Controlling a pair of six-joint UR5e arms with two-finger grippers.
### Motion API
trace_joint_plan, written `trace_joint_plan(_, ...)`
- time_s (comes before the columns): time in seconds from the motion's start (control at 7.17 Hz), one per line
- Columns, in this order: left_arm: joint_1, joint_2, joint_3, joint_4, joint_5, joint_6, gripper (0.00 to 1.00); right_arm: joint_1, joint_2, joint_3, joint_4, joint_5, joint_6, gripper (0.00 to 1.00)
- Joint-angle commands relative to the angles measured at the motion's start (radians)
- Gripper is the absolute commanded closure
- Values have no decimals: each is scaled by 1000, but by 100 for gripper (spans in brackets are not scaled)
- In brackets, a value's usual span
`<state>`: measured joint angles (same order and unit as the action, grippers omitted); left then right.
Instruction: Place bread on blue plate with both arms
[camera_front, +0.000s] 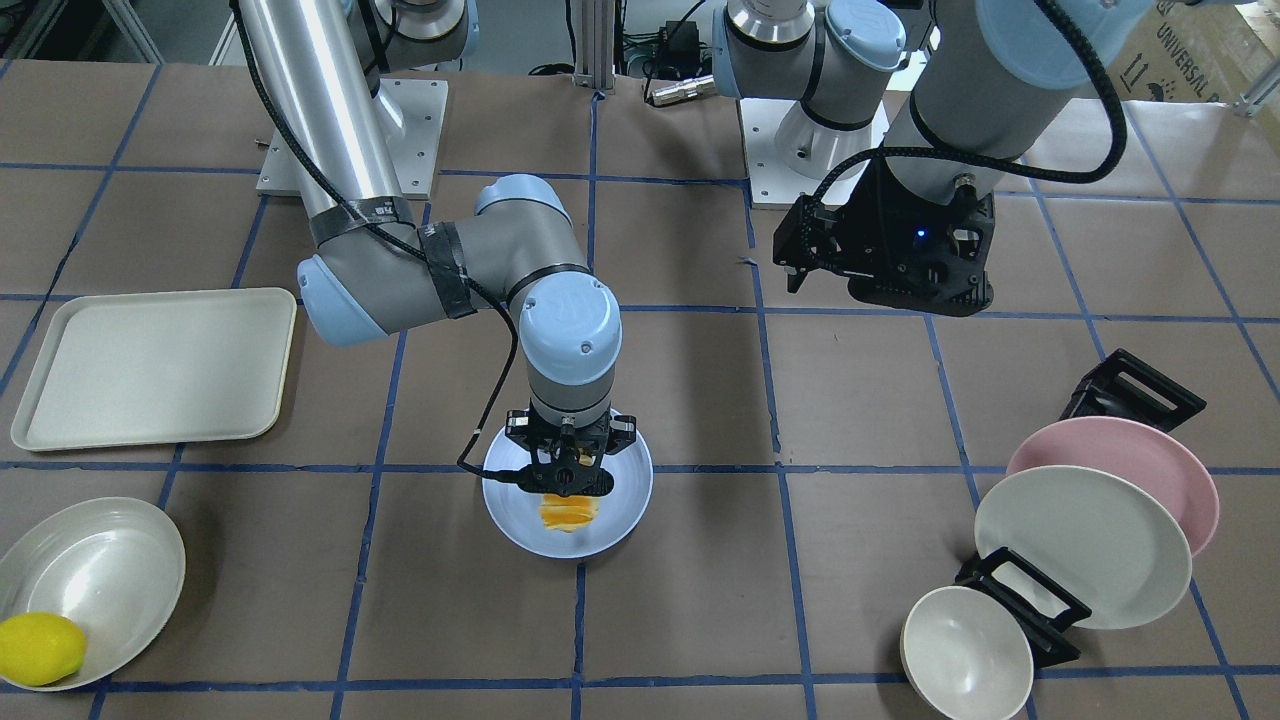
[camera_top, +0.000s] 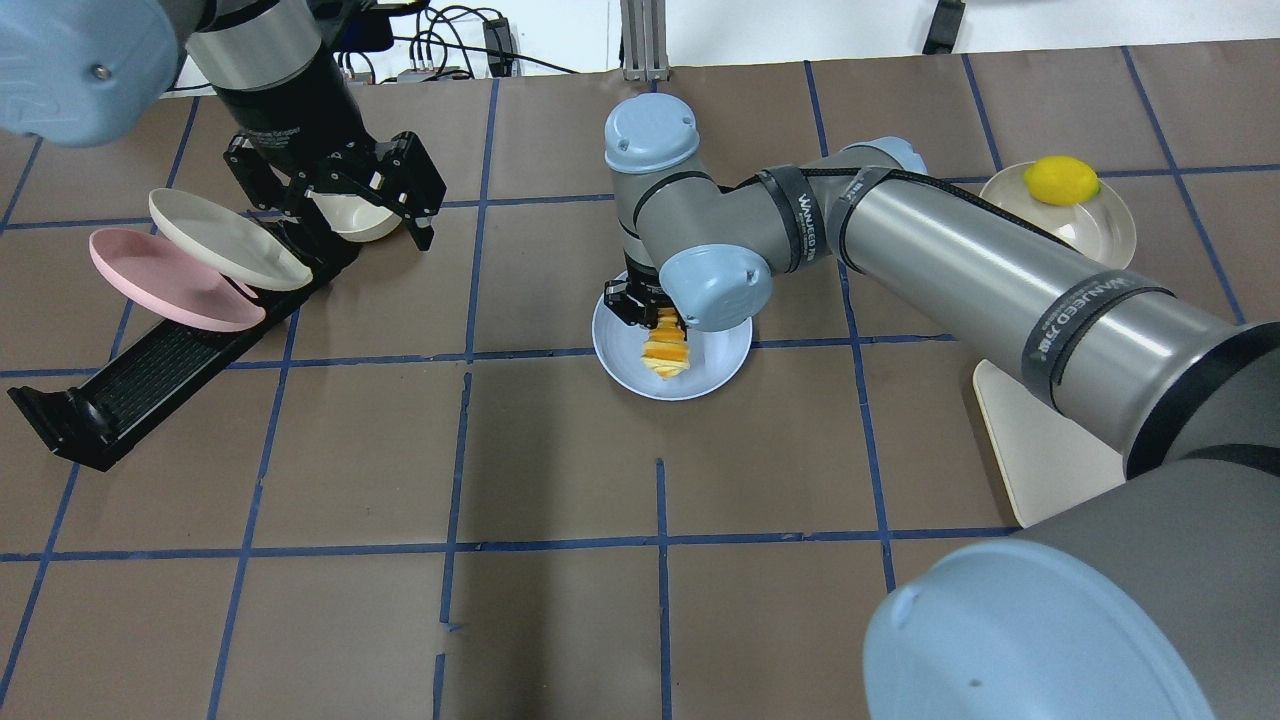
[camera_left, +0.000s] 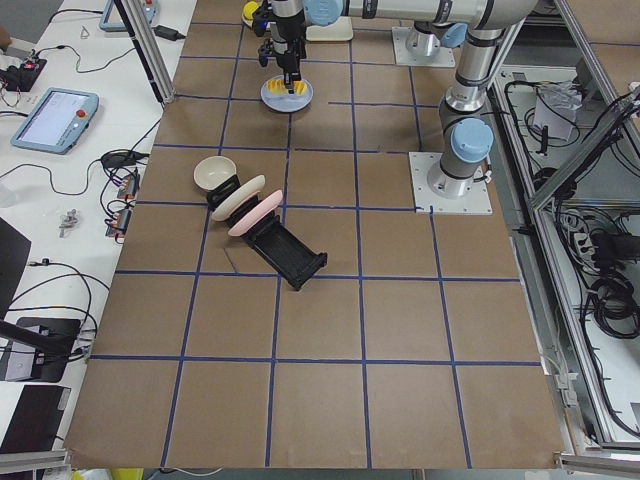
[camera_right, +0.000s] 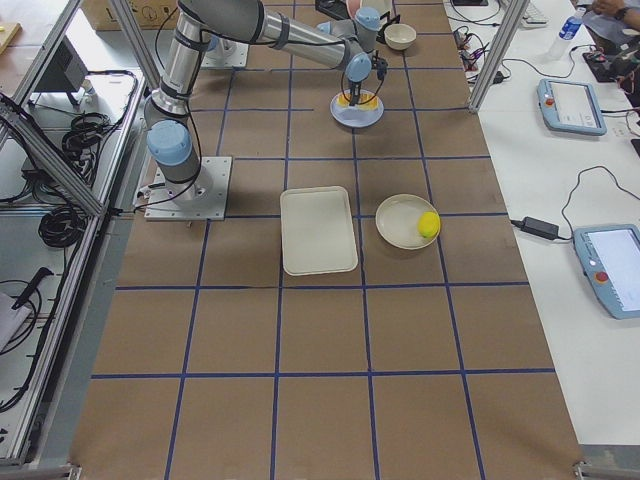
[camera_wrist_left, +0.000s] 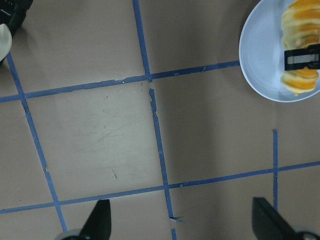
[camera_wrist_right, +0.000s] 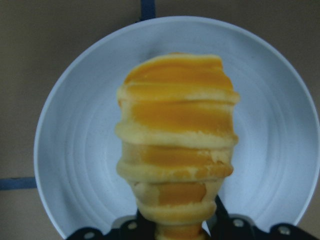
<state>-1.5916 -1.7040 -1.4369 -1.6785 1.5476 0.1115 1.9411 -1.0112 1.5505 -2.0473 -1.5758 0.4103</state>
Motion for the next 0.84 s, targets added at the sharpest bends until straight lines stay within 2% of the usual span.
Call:
trace_joint_plan(0.0, -1, -2, -10, 36, 9, -4, 0, 1, 0, 2, -2, -7, 1, 0)
trace_joint_plan(0.42, -1, -6, -10, 54, 12, -81, 0, -1, -4, 0, -8, -10, -7, 0)
trace_joint_plan(0.7, -1, 10, -8, 53, 14, -122, 0, -37, -61, -26, 1, -3, -19, 0)
